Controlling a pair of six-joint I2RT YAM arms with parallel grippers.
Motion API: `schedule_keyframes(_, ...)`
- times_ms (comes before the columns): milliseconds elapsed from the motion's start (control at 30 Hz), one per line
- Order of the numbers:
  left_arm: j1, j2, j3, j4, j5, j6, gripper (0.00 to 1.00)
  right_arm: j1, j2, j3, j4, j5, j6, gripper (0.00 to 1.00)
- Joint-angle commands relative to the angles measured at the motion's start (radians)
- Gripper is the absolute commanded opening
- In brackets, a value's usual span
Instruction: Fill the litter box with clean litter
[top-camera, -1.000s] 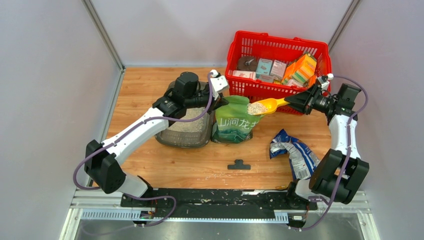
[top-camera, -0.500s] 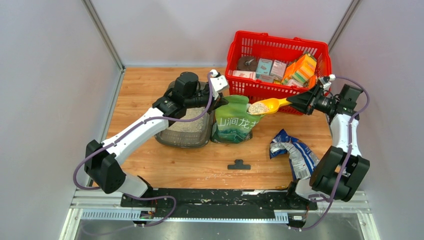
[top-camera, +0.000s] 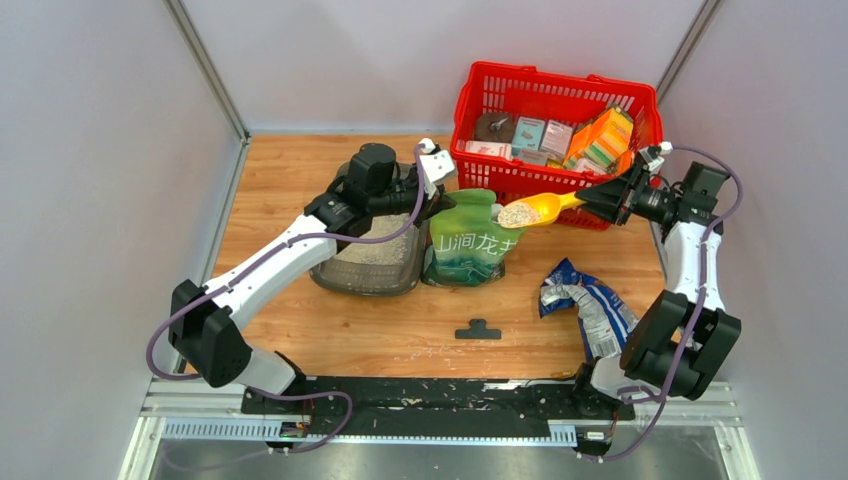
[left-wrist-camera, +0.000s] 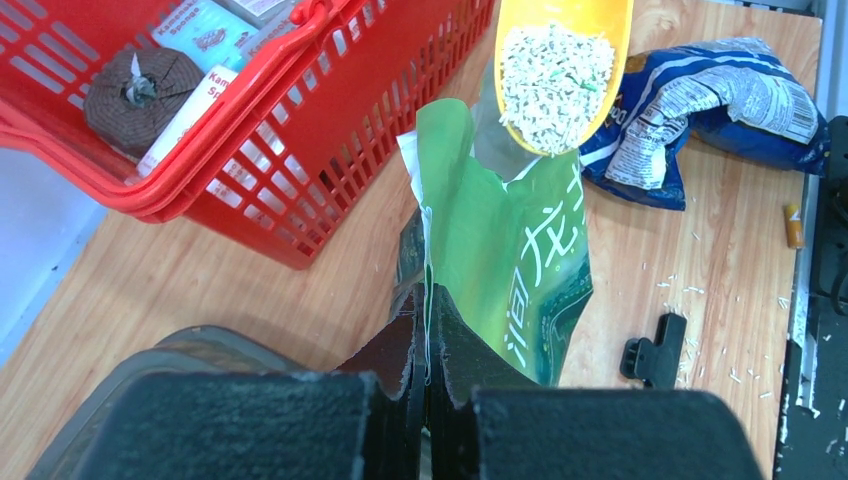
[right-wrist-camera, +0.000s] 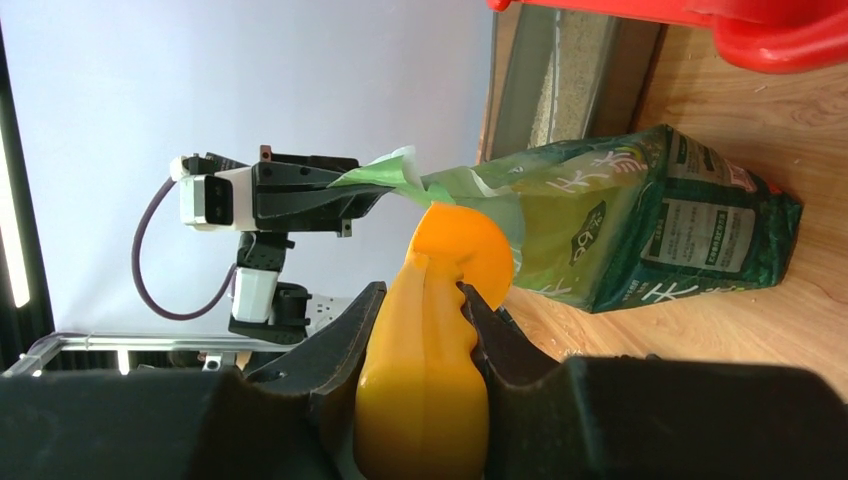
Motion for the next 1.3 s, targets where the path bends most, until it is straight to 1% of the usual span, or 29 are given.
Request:
schedule_keyframes(0,0.015,-0.062,0.044,0.138,-0.025,0.011,0.0,-0.003,0.005,0.071,-0.087,-0.078,-0.056,0.0)
schedule_keyframes(100,0.016,-0.044,0.056,0.138,-0.045,-0.003,0.0,-0.005,0.016,0.109,-0.163,-0.096,-0.091,0.0)
schedule_keyframes(200,0.015,-0.027,0.073,0.137,-0.063,-0.015,0.0,-0.003,0.04,0.17,-0.305,-0.122,-0.158,0.0)
schedule_keyframes(267,0.016,-0.018,0.087,0.128,-0.071,-0.014,0.07,-0.003,0.057,0.203,-0.378,-0.147,-0.221,0.0)
schedule_keyframes(300,0.015,-0.019,0.091,0.122,-0.084,-0.012,0.12,-0.003,0.067,0.239,-0.409,-0.155,-0.237,0.0)
schedule_keyframes(333,0.015,-0.019,0.102,0.105,-0.092,-0.006,0.24,-0.003,0.085,0.259,-0.464,-0.164,-0.243,0.0)
schedule_keyframes(400,0.015,-0.021,0.118,0.074,-0.121,0.006,0.37,-0.002,0.114,0.322,-0.545,-0.182,-0.307,0.0)
schedule_keyframes(433,0.018,-0.027,0.128,0.041,-0.131,0.024,0.46,0.0,0.128,0.388,-0.62,-0.182,-0.329,0.0)
schedule_keyframes(500,0.021,-0.036,0.136,0.01,-0.161,0.04,0.54,0.009,0.172,0.44,-0.653,-0.184,-0.332,0.0)
schedule_keyframes(533,0.024,-0.042,0.145,-0.022,-0.166,0.053,0.58,0.012,0.188,0.497,-0.66,-0.184,-0.338,0.0)
schedule_keyframes(633,0.035,-0.056,0.153,-0.065,-0.195,0.087,0.62,0.033,0.235,0.56,-0.694,-0.185,-0.358,0.0)
schedule_keyframes(767,0.05,-0.068,0.145,-0.082,-0.255,0.153,0.62,0.087,0.274,0.617,-0.729,-0.185,-0.373,0.0)
schedule_keyframes(900,0.1,-0.084,0.139,-0.095,-0.296,0.201,0.62,0.193,0.315,0.657,-0.733,-0.185,-0.361,0.0)
schedule_keyframes(1100,0.165,-0.153,0.081,-0.119,-0.312,0.228,0.62,0.337,0.375,0.697,-0.67,-0.182,-0.263,0.0)
schedule_keyframes(1200,0.185,-0.212,0.021,-0.129,-0.319,0.247,0.62,0.407,0.424,0.726,-0.632,-0.181,-0.232,0.0)
schedule_keyframes(1267,0.193,-0.259,-0.025,-0.142,-0.324,0.254,0.62,0.461,0.473,0.773,-0.61,-0.179,-0.202,0.0)
